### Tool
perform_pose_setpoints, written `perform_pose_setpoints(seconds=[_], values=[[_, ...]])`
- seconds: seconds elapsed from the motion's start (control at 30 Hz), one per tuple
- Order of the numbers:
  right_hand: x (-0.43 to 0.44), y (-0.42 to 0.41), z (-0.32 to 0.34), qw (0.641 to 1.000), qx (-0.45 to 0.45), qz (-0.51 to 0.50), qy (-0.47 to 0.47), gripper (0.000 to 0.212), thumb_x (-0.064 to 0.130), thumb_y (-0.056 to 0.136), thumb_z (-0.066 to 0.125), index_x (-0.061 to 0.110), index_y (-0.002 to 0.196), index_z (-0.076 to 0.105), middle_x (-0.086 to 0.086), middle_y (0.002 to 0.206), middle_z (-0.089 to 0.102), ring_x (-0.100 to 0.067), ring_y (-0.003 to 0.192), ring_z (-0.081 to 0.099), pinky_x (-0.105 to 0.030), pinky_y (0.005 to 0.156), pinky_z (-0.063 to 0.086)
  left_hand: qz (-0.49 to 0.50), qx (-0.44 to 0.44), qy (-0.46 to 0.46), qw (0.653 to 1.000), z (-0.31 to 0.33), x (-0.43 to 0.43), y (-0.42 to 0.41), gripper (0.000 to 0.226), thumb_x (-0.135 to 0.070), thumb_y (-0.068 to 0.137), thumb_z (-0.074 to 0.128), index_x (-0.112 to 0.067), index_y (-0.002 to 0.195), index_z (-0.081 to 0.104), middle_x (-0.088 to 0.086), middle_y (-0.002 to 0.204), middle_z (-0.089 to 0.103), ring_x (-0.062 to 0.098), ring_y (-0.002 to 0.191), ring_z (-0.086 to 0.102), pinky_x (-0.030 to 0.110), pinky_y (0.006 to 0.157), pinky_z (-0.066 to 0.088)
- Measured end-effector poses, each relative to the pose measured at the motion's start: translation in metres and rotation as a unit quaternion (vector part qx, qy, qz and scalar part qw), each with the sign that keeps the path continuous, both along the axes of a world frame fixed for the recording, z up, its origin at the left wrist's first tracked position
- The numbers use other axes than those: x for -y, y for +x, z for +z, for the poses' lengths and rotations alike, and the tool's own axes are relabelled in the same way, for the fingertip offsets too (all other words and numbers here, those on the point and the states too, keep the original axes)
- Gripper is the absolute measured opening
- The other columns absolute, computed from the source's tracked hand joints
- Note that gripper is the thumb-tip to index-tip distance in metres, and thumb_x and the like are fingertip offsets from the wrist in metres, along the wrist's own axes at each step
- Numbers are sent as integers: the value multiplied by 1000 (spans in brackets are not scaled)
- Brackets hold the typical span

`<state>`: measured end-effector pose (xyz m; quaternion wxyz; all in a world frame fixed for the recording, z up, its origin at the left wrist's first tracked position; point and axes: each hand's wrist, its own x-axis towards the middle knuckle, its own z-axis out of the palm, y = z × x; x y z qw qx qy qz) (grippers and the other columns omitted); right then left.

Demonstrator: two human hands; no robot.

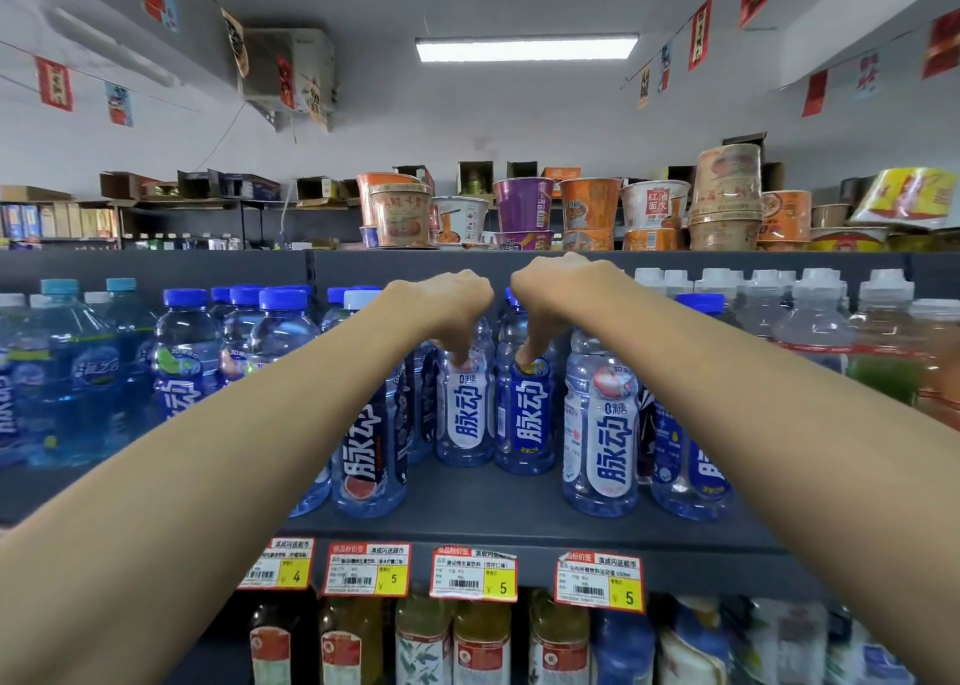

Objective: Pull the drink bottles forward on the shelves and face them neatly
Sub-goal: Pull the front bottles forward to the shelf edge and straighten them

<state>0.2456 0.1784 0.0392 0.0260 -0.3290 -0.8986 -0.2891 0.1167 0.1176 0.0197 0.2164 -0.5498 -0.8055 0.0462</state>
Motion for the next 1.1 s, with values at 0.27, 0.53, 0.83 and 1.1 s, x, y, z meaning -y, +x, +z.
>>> perform_pose_setpoints(seconds=[0.27, 0.53, 0.83, 1.1], values=[[-4, -11, -4, 999, 15, -11, 27, 67, 75, 69, 73, 23, 102, 48, 3, 78, 44, -23, 88, 50, -37, 94, 43, -4, -14, -1, 1000, -4, 0, 1, 79, -43, 57, 95, -14, 116, 51, 2, 103, 54, 24, 94, 60, 43, 85, 57], [-9, -14, -8, 999, 9, -14, 37, 64, 78, 72, 68, 20, 83, 44, 3, 75, 45, -24, 82, 49, -36, 84, 37, -23, -41, 16, 999, -7, -1, 4, 80, -46, 58, 94, -12, 121, 57, 3, 110, 58, 23, 100, 60, 37, 88, 54], [-3, -13, -11, 999, 8, -22, 47, 62, 80, 75, 62, 21, 86, 46, 3, 76, 44, -24, 94, 56, -36, 91, 39, -32, -47, 28, 998, -9, 4, 8, 78, -48, 61, 91, -12, 121, 57, 3, 111, 58, 23, 100, 59, 36, 86, 53], [0, -13, -17, 999, 17, -23, 43, 78, 83, 71, 64, 22, 119, 56, 5, 91, 50, -23, 99, 56, -37, 94, 37, -22, -55, 31, 998, -17, 3, 9, 82, -50, 62, 91, -9, 121, 52, 6, 118, 52, 24, 110, 53, 32, 90, 46]])
